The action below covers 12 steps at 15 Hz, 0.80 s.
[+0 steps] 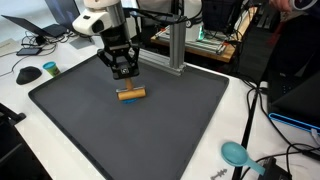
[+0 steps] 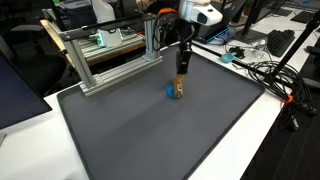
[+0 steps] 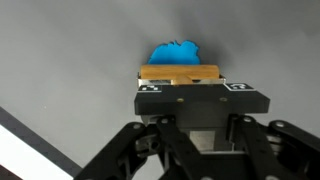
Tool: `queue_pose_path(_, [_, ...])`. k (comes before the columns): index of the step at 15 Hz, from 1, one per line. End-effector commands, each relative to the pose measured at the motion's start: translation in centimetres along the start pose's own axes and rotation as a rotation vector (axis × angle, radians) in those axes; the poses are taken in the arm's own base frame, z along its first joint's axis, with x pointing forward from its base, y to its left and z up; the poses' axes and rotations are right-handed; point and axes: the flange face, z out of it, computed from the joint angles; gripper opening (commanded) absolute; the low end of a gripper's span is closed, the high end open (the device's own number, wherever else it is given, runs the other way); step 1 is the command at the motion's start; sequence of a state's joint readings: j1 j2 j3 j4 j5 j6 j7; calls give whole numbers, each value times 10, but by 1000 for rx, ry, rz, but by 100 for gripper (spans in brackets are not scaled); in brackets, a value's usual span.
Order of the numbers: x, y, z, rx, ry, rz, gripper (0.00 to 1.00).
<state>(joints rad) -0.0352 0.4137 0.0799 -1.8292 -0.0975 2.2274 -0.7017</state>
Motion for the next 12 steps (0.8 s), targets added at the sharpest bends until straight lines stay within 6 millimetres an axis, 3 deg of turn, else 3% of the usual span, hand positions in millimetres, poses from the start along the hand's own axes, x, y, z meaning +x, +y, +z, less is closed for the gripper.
queue_pose_path(1, [-18,-7,61,71,-129,-15,22])
queue_pose_path(12, [-16,-12,67,71,-145,-31,22])
